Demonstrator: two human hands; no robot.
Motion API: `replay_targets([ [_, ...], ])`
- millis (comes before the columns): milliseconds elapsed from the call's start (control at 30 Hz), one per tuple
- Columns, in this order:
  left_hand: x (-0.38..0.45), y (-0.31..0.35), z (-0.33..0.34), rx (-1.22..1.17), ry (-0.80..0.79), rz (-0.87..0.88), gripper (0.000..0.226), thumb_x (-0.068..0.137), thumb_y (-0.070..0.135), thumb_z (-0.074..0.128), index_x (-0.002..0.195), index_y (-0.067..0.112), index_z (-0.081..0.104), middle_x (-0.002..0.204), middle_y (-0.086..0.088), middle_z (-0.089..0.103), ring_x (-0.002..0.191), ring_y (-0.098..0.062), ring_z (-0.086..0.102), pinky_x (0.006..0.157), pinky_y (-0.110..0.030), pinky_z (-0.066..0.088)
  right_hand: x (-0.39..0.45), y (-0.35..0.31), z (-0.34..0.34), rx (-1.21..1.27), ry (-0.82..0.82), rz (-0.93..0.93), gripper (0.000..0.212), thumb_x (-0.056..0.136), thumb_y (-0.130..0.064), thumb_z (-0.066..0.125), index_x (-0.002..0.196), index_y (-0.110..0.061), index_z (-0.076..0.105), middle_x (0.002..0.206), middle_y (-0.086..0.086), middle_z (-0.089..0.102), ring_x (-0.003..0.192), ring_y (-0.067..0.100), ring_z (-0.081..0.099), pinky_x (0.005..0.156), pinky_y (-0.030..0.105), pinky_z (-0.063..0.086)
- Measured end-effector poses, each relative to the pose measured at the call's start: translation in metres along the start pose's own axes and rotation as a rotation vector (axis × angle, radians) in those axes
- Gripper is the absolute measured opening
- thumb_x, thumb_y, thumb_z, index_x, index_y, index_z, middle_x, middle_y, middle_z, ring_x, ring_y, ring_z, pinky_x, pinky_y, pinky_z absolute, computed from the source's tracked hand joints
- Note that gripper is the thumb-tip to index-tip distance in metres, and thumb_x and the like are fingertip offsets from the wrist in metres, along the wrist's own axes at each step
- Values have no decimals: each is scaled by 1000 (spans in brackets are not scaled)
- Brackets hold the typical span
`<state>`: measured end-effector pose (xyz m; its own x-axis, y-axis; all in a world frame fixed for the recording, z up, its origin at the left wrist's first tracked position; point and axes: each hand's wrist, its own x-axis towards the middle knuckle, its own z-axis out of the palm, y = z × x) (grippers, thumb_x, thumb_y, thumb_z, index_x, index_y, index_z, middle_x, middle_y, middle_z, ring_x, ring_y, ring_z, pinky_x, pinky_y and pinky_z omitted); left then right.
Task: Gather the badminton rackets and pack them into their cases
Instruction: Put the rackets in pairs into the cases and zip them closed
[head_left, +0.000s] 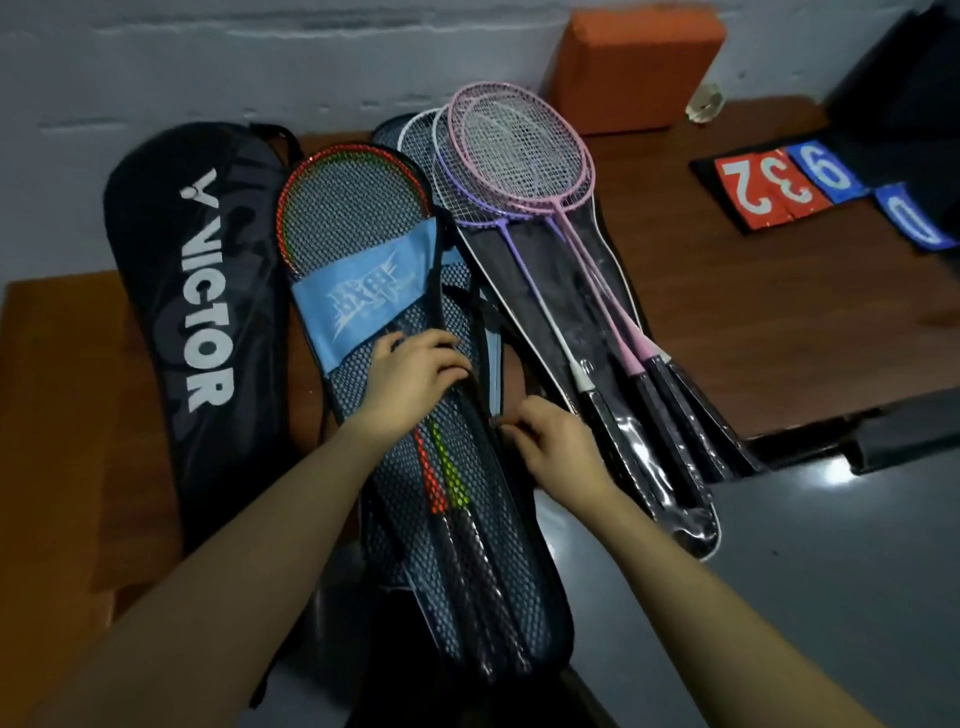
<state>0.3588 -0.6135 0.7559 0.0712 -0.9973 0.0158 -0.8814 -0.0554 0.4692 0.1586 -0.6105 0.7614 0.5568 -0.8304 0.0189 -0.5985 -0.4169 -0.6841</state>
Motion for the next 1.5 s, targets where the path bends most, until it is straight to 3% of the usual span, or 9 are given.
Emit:
replay_targets([
  [100,2,3,10,-40,34,-82,18,91,33,54,98,30,70,127,8,55,121,-13,46,106,-42,19,-29,13,-6,49,-48,50,10,85,-15,58,85,-8,64,83,4,65,79,21,61,69,38,50],
  [233,-4,14,16,-19,72,-125,21,91,28,55,107,27,68,135,2,52,126,-21,44,106,-45,29,-50,14,-13,93,-52,30,6,86,-8,61,87,-7,67,85,1,66,79,11,58,69,20,44],
  [433,-60,47,21,181,-138,121,37,94,30,47,130,31,49,153,5,23,142,-22,9,109,-44,3,-55,16,-6,87,10,-2,8,86,-8,58,89,-5,65,86,6,65,80,22,60,71,38,49],
  [600,-78,59,32,121,-49,-14,24,90,32,54,113,29,62,144,7,39,137,-14,24,103,-35,9,-60,22,1,170,16,-13,10,85,-8,58,89,-9,67,85,4,63,80,21,60,72,43,50],
  [767,-72,66,32,-72,104,-180,13,86,32,60,89,27,72,118,8,56,112,-12,51,99,-37,25,-70,27,-12,190,45,-64,9,84,-6,57,84,-10,65,80,1,62,80,21,54,70,37,47],
  [933,-58,70,35,-169,232,-318,15,87,25,61,92,17,72,123,2,55,110,-18,54,100,-37,37,-103,35,-38,220,29,-86,13,86,-7,58,81,-20,61,74,-25,47,74,2,41,68,10,34],
  [1133,-78,90,33,-335,213,-342,29,90,18,57,118,11,60,130,-8,45,121,-21,42,102,-28,32,-119,36,-47,201,75,-75,10,86,-13,58,84,-13,68,80,-12,58,79,8,53,71,20,43],
  [1300,-127,137,35,-600,194,-361,57,80,28,69,131,19,46,92,-4,54,78,-15,55,74,-24,48,-123,21,-52,198,118,-133,11,86,-11,58,87,-11,69,83,-8,62,82,11,55,73,22,44],
  [1500,-113,151,29,-845,233,-480,50,78,1,69,123,15,52,70,2,51,60,-4,53,64,-15,47,-125,15,-58,145,151,-215,14,86,-16,57,88,-10,70,84,-2,66,82,16,58,74,28,47],
])
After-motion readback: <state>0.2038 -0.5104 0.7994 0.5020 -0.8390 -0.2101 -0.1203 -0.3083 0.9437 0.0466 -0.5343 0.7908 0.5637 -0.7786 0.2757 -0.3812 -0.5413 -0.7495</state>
